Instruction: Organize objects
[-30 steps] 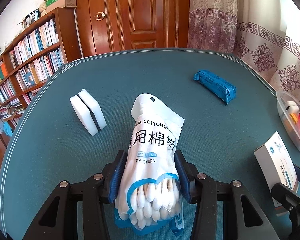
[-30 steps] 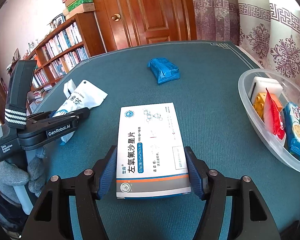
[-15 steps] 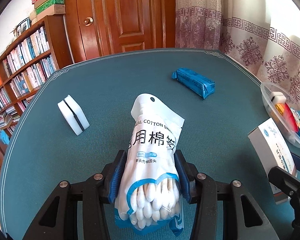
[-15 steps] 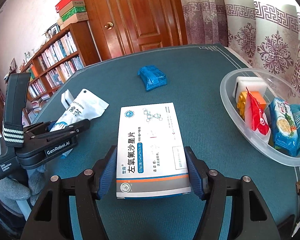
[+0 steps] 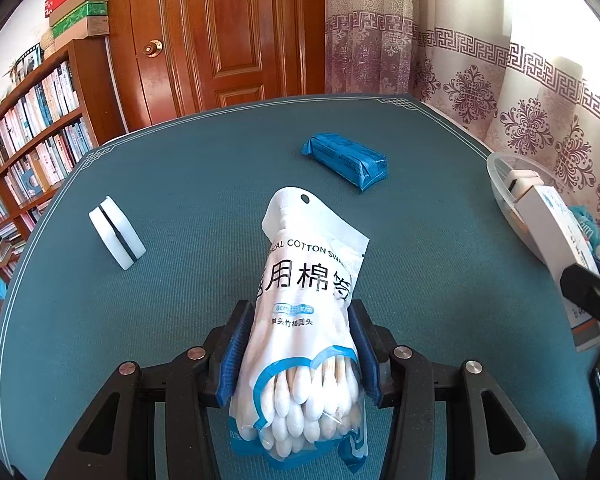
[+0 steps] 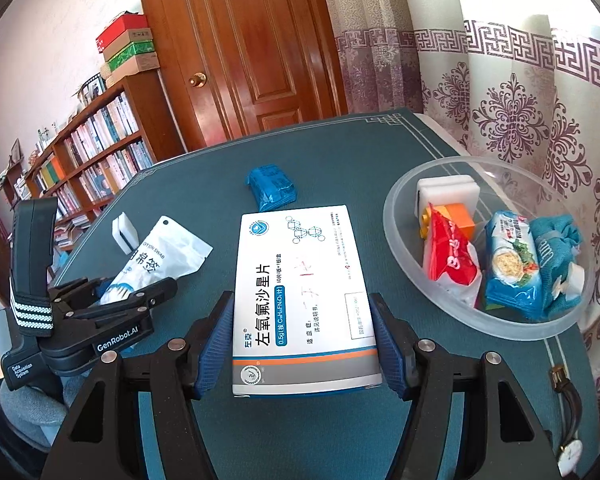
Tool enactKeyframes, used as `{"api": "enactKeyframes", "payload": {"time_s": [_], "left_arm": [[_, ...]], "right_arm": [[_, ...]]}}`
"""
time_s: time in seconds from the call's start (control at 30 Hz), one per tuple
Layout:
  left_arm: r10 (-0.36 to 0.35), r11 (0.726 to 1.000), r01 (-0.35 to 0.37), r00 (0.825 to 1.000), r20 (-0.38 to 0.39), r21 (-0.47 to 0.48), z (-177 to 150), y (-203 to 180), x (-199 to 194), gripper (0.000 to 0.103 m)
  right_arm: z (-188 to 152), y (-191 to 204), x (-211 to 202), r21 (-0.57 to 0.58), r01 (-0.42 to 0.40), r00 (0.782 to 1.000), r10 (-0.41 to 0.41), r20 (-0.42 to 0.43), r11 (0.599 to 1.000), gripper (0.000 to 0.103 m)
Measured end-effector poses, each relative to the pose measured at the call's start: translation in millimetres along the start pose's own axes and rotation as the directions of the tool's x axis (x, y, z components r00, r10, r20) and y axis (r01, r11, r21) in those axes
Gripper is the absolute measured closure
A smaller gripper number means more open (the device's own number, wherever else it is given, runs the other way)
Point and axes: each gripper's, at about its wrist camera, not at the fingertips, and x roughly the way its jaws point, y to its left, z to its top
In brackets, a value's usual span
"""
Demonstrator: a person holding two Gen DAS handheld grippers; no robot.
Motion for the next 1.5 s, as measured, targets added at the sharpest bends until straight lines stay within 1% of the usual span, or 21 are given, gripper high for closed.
{"api": "enactKeyframes", "payload": {"time_s": [0.2, 0.4, 0.53, 0.67, 0.77, 0.9, 1.1, 1.23, 1.37, 1.5], "left_arm": [[-0.011, 1.0, 0.011, 1.0, -0.001, 0.009, 0.2, -7.4, -1.2, 0.052], [-0.021, 1.0, 0.022, 1.0, -0.004, 0.022, 0.4, -14.8, -1.2, 0.052], [-0.024, 0.999, 0.024, 1.0, -0.007, 0.028, 1.0, -17.9, -0.6, 0.052], [-0.027, 0.999, 0.027, 1.0, -0.013, 0.03, 1.0, -19.8, 1.4, 0.052], [-0.028, 0.999, 0.029, 0.999, -0.018, 0.033, 0.0, -20.9, 3.2, 0.052], [-0.028, 0.999, 0.029, 0.999, -0.024, 0.033, -0.7, -21.4, 5.8, 0.052], [-0.031, 0.999, 0.032, 0.999, -0.03, 0.027, -0.6, -20.1, 7.7, 0.052], [-0.038, 0.999, 0.039, 0.999, -0.033, 0.025, -0.7, -20.4, 7.7, 0.052], [-0.044, 0.999, 0.045, 0.999, -0.03, 0.029, -0.1, -22.3, 5.7, 0.052], [-0.056, 0.998, 0.057, 0.998, -0.027, 0.035, 2.0, -27.1, 3.3, 0.052]], "right_arm": [[16.9, -29.9, -11.4, 0.034, 0.08, 0.995, -0.081, 0.05, 0.996, 0.037], [34.4, -63.3, -7.7, 0.065, 0.176, 0.981, -0.18, 0.069, 0.982, 0.037], [44.9, -88.5, 1.5, 0.092, 0.248, 0.965, -0.254, 0.061, 0.964, 0.037], [53.3, -111.6, 14.6, 0.116, 0.318, 0.946, -0.324, 0.032, 0.941, 0.037], [59.5, -126.8, 25.0, 0.134, 0.353, 0.934, -0.356, 0.006, 0.926, 0.038], [67.3, -137.6, 35.9, 0.131, 0.38, 0.924, -0.382, -0.016, 0.915, 0.039], [68.3, -143.6, 50.5, 0.109, 0.419, 0.908, -0.416, -0.046, 0.902, 0.039], [68.2, -149.5, 57.2, 0.112, 0.425, 0.905, -0.42, -0.069, 0.898, 0.039], [65.5, -145.8, 49.2, 0.118, 0.413, 0.911, -0.41, -0.052, 0.903, 0.038], [60.1, -131.7, 32.1, 0.102, 0.415, 0.909, -0.417, -0.001, 0.904, 0.037]]}}
